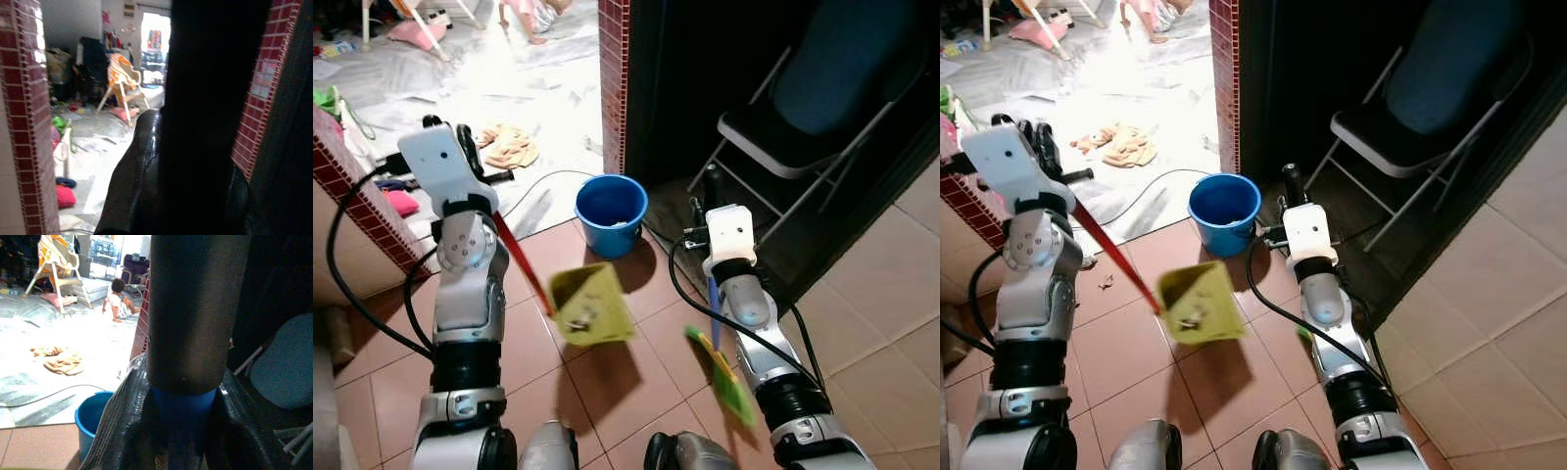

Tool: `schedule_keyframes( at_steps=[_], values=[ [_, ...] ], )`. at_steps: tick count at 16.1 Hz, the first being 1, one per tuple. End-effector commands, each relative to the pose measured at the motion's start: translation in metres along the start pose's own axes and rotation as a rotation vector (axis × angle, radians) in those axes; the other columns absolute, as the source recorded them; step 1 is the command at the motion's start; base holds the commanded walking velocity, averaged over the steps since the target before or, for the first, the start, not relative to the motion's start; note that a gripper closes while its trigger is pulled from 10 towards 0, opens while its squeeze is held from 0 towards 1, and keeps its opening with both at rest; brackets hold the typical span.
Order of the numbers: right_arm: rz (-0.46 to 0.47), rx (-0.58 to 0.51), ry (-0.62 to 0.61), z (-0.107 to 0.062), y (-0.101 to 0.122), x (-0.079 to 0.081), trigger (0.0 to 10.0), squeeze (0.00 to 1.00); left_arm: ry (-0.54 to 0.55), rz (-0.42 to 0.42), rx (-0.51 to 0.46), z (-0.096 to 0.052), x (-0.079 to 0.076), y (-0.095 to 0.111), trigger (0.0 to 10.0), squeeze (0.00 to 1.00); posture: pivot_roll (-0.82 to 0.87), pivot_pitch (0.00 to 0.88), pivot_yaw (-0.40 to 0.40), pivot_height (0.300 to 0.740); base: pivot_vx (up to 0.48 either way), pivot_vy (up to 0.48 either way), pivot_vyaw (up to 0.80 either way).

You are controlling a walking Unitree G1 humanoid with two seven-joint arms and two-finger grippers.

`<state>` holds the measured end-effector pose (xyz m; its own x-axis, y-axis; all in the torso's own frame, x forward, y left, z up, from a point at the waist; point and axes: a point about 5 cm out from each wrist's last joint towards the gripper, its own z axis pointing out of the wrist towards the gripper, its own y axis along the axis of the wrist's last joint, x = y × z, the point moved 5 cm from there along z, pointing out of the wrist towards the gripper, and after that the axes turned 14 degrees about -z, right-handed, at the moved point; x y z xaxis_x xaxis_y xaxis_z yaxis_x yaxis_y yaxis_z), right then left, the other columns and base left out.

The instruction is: Sweep floor

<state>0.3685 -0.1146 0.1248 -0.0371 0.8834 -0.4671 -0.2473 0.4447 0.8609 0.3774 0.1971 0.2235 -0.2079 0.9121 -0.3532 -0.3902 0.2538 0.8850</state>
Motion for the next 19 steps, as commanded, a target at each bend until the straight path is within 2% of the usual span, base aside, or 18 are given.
schedule_keyframes(
  at_steps=[1,3,9,13,17,19],
  values=[
    [-0.003,-0.043,0.003,0.005,0.01,-0.002,10.0,0.0,-0.019,-0.058,-0.141,0.01,-0.012,0.04,10.0,0.0,-0.03,0.047,0.012,0.74,0.0,0.0,0.0],
    [0.001,-0.042,0.013,0.005,0.01,0.001,10.0,0.0,-0.023,-0.094,-0.184,0.018,-0.017,0.055,10.0,0.0,-0.03,0.05,0.01,0.74,0.0,0.0,0.0],
    [0.022,-0.028,0.039,0.001,0.006,0.008,10.0,0.0,-0.034,-0.109,-0.319,0.033,-0.035,0.096,10.0,0.0,-0.04,0.059,0.015,0.74,0.043,0.0,-0.08],
    [0.023,-0.043,0.06,0.001,0.01,0.012,10.0,0.0,-0.055,-0.12,-0.331,0.036,-0.041,0.097,10.0,0.0,-0.04,0.06,0.018,0.74,0.367,0.0,-0.55],
    [0.026,-0.042,0.068,0.002,0.01,0.013,10.0,0.0,-0.059,-0.124,-0.329,0.039,-0.042,0.098,10.0,0.0,-0.04,0.064,0.022,0.74,0.472,0.0,0.0],
    [-0.003,-0.075,0.097,0.001,0.016,0.017,10.0,0.0,-0.052,-0.124,-0.329,0.04,-0.041,0.098,10.0,0.0,-0.04,0.064,0.021,0.74,0.45,0.0,0.37]
  ],
)
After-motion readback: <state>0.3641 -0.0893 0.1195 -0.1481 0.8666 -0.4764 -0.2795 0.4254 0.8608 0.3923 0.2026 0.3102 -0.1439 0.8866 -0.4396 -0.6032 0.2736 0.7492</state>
